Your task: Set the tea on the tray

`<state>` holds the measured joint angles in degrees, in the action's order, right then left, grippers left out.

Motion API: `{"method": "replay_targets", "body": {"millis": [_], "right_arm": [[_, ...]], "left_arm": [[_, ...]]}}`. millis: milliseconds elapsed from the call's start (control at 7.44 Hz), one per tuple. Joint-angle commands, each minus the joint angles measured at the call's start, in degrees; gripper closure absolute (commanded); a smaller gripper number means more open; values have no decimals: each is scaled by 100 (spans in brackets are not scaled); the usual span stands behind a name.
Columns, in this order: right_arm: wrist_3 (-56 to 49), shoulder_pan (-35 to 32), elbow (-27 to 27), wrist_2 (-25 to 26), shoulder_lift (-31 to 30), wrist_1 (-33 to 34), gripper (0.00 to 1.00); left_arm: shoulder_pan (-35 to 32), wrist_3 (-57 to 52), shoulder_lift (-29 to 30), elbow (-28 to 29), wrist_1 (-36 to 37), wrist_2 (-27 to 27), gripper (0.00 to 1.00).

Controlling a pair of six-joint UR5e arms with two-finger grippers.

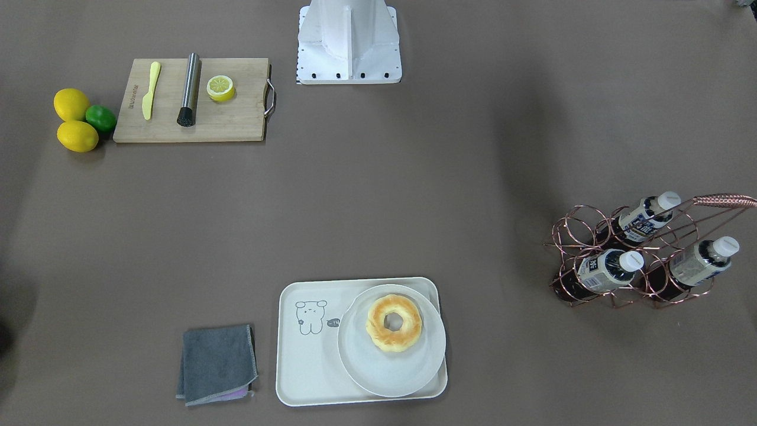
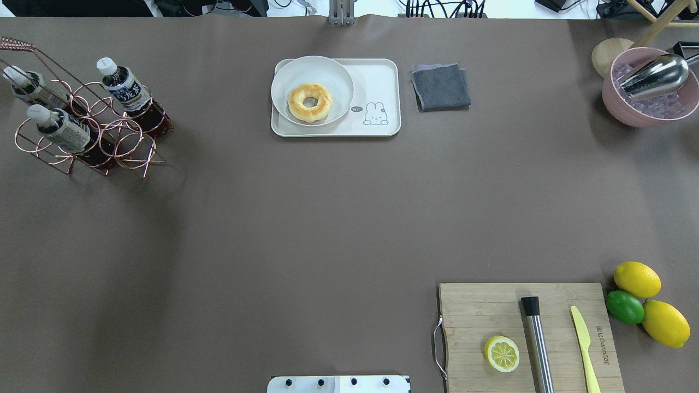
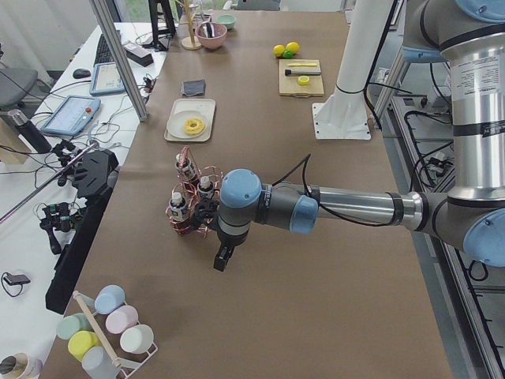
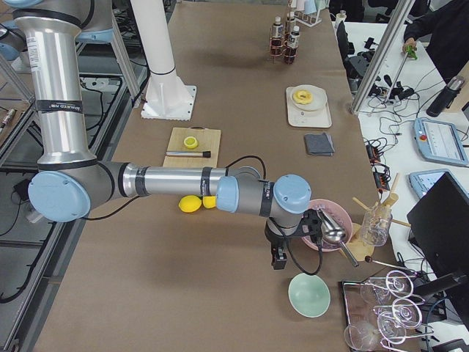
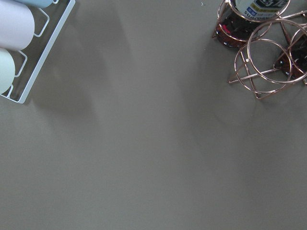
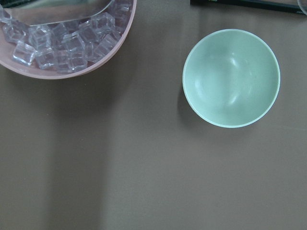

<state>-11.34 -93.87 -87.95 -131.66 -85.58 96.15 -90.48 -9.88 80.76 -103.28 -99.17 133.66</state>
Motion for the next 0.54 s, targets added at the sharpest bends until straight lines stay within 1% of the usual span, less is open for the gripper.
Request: {"method": "replay_targets", "body": {"millis": [0,403], "right_arm": [[0,0,-2,0,7,0,0],[0,0,-11,0,24,0,0]], "left_arm": [[4,-31,176,80,20,11,2],[5,-5,247,115,3,29,2]]}}
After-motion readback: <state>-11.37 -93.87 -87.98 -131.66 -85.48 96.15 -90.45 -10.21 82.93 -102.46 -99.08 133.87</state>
